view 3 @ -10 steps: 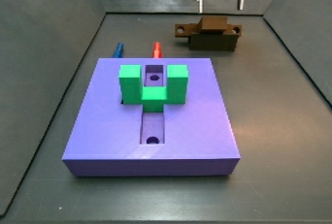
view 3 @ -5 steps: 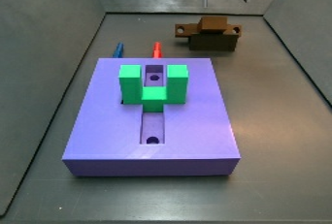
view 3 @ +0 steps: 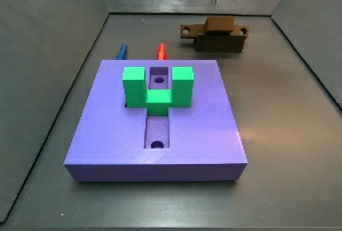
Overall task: Pick up the brown object. Move up. Place the brown object on the fixture. Regrasp the brown object. Move to above the board. Insert the brown object.
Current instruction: Regrasp the brown object.
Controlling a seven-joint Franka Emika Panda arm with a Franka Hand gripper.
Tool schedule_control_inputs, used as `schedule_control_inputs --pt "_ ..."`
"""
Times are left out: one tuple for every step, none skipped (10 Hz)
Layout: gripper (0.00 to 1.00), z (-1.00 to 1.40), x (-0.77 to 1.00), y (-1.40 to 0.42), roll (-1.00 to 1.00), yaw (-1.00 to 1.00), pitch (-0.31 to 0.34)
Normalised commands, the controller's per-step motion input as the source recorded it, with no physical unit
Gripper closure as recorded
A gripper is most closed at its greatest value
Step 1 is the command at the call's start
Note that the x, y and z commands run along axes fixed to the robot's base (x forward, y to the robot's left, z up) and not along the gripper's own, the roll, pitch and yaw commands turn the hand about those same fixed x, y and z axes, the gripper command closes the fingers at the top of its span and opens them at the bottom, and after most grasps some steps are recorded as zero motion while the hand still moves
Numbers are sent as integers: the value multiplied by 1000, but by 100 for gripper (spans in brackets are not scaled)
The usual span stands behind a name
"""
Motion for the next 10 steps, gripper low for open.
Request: schedule_control_inputs --pt "0 100 149 -197 1000 43 260" --pt "0 111 154 -246 1000 0 311" --pt "0 54 280 -280 1000 0 474" --pt "0 0 371 -263 1000 -20 500" --pt "0 0 394 -243 1000 -29 503" --pt "0 -183 386 -66 797 -200 606" --pt "0 -426 357 0 483 -234 589" --pt "0 -591 217 0 283 -166 500" --pt "0 -383 -6 46 46 0 71" --pt "0 -254 -100 123 366 20 0"
